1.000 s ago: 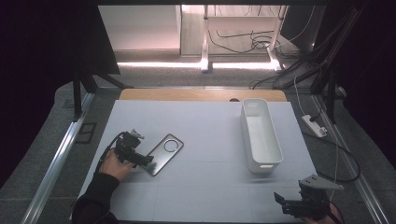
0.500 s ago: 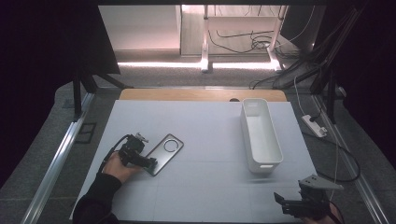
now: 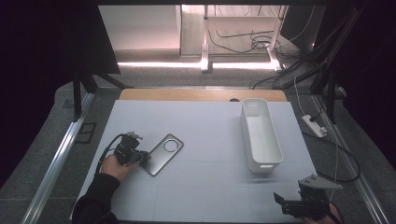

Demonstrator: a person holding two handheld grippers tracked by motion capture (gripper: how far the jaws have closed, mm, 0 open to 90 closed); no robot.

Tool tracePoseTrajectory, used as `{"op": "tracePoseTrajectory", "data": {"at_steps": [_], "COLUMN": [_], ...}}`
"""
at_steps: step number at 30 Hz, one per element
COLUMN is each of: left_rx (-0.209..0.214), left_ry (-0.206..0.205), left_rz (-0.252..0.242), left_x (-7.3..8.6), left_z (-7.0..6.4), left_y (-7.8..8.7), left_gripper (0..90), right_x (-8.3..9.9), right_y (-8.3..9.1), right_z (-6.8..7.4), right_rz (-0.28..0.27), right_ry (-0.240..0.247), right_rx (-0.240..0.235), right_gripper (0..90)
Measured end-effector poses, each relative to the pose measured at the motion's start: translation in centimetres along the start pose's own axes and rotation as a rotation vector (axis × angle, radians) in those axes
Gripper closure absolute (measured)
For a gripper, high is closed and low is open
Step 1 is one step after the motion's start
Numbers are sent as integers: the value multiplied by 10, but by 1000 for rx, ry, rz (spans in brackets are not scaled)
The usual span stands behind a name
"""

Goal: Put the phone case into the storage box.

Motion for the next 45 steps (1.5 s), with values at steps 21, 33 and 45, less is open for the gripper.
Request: {"op": "tracePoseTrajectory", "data": {"at_steps": [21,33,45], "left_rx": [-50,-48,-13], "left_ry": [15,-14,-21], "left_rz": [-144,-325,-449], "left_x": [7,24,41], "left_z": [-9,-34,-58], "left_y": [22,49,65], "left_gripper": [892,891,890], "right_x": [0,-1,-2], "right_y": [1,1,0], "right_z": [0,1,6], "right_rz": [-10,-9,-14], "right_ry": [0,15,58], "right_rx": [0,-1,-3], "right_gripper": [6,4,0]}}
Point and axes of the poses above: each handheld gripper's, and its own axes: y roughly backward along the jaws, x roughly out of its underside, z roughly to its left, the point moved 5 cm from there along -y, roughly forward along the jaws, and after that the axes turned 9 degrees about z, right-handed, at the moved point
